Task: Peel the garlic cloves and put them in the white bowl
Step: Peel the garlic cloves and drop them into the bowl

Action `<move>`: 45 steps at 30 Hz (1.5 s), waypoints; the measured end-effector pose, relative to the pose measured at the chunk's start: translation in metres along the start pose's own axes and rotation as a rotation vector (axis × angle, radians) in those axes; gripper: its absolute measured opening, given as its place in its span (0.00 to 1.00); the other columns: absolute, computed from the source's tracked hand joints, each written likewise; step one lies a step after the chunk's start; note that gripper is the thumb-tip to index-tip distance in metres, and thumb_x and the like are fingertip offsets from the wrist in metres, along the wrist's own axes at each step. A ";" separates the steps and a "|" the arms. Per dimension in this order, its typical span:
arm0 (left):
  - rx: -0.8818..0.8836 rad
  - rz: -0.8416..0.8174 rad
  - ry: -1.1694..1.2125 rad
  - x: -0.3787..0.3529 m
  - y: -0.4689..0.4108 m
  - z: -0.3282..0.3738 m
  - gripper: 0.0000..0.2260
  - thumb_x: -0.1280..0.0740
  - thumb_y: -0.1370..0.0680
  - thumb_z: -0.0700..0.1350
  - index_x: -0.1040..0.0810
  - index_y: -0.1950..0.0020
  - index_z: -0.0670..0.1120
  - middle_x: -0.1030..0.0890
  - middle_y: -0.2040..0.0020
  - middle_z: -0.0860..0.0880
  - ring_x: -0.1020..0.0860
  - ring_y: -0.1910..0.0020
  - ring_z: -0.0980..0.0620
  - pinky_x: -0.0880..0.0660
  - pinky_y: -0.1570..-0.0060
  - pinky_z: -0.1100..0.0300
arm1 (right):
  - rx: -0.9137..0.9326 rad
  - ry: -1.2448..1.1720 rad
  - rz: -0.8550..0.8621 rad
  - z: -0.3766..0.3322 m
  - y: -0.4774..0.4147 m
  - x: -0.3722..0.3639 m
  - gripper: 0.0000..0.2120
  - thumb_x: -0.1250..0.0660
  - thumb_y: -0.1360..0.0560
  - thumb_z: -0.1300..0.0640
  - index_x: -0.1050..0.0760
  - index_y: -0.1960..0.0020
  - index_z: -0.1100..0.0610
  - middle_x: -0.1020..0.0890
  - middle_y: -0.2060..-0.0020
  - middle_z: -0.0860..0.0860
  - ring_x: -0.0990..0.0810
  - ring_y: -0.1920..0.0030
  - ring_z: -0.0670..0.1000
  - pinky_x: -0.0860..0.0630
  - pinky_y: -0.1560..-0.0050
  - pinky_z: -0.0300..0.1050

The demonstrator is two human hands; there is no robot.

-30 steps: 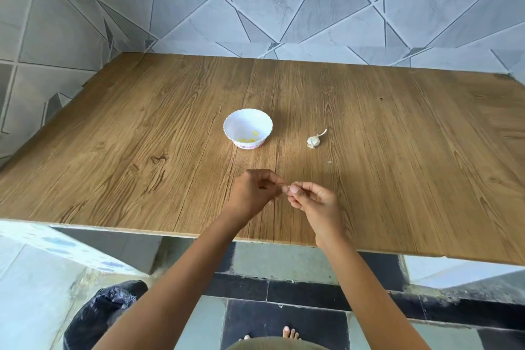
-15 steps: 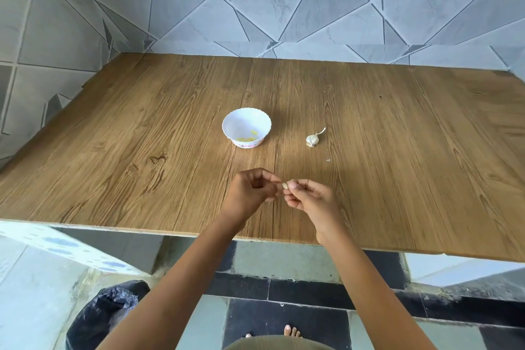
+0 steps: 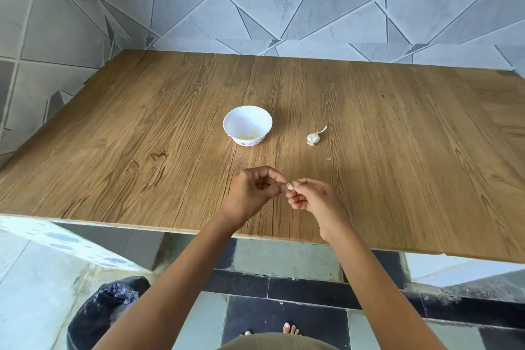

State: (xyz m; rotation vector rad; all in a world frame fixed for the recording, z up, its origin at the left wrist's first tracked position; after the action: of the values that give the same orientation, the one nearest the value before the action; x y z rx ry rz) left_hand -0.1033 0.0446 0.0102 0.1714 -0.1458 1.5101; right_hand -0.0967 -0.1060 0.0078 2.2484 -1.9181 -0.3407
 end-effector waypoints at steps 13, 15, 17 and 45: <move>0.066 0.057 0.201 0.002 0.000 0.002 0.06 0.30 0.28 0.31 0.20 0.58 0.41 0.18 0.65 0.48 0.23 0.62 0.46 0.25 0.58 0.56 | 0.125 -0.013 0.006 0.000 0.000 0.000 0.03 0.31 0.27 0.66 0.19 0.55 0.60 0.16 0.65 0.53 0.19 0.65 0.45 0.23 0.62 0.35; 0.081 0.057 0.219 0.001 0.000 0.002 0.06 0.30 0.27 0.31 0.20 0.58 0.41 0.18 0.64 0.46 0.23 0.61 0.46 0.25 0.58 0.56 | 0.176 0.023 -0.003 0.001 -0.001 0.000 0.04 0.31 0.27 0.66 0.20 0.55 0.59 0.16 0.65 0.52 0.19 0.66 0.44 0.23 0.63 0.34; 0.101 0.051 0.246 0.002 -0.001 0.003 0.05 0.31 0.27 0.31 0.20 0.57 0.41 0.18 0.63 0.45 0.22 0.63 0.50 0.24 0.59 0.60 | 0.224 0.036 -0.016 0.003 -0.002 0.001 0.05 0.32 0.26 0.67 0.20 0.54 0.59 0.16 0.66 0.50 0.19 0.66 0.44 0.23 0.64 0.34; 0.173 0.122 0.253 0.004 -0.006 -0.001 0.06 0.34 0.23 0.38 0.20 0.59 0.40 0.19 0.67 0.48 0.22 0.67 0.56 0.24 0.64 0.64 | 0.601 0.604 0.180 0.021 -0.020 0.002 0.07 0.34 0.25 0.63 0.20 0.50 0.55 0.18 0.58 0.41 0.18 0.59 0.42 0.20 0.61 0.45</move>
State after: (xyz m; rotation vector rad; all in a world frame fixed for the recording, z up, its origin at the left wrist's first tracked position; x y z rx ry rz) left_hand -0.0971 0.0482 0.0095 0.1093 0.1804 1.6523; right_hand -0.0831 -0.1041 -0.0175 2.0789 -1.9966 0.9449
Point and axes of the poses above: each hand's wrist, its own y-axis away from the middle knuckle, its own x-axis out of the back of the hand, z = x × y, the point moved 1 cm from there along -y, towards the middle knuckle
